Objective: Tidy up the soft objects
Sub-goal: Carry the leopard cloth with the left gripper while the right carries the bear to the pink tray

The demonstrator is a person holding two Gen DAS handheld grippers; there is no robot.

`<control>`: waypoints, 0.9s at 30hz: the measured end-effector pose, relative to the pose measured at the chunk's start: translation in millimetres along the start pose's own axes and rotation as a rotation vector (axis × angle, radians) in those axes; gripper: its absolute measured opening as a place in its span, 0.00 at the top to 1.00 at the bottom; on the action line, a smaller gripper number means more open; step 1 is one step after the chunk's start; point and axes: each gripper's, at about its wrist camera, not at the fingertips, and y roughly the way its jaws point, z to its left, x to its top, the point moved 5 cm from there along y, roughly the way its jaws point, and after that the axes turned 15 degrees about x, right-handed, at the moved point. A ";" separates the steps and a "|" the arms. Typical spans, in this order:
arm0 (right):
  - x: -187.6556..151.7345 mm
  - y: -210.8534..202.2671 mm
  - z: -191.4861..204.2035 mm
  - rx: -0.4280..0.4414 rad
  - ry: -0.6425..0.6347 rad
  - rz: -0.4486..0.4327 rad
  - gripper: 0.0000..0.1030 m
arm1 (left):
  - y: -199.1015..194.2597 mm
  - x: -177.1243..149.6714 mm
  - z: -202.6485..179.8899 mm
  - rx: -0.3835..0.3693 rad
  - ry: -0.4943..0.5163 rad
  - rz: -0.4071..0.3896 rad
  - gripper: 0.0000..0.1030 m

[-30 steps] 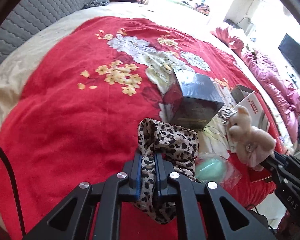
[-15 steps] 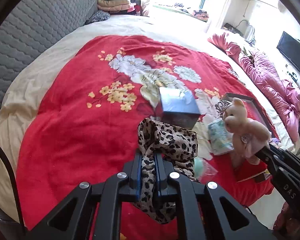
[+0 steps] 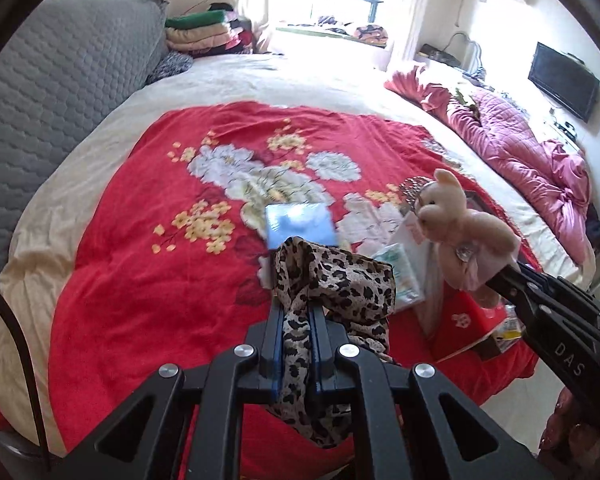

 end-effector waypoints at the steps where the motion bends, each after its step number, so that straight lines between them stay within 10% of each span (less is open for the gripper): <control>1: 1.6 -4.4 -0.9 -0.001 0.003 -0.009 0.80 | -3.5 1.5 -4.9 -0.003 0.010 -0.005 0.89; 27: 20.1 -94.0 -47.0 -0.041 0.106 -0.172 0.80 | -50.7 23.3 -90.7 -0.065 0.144 -0.070 0.89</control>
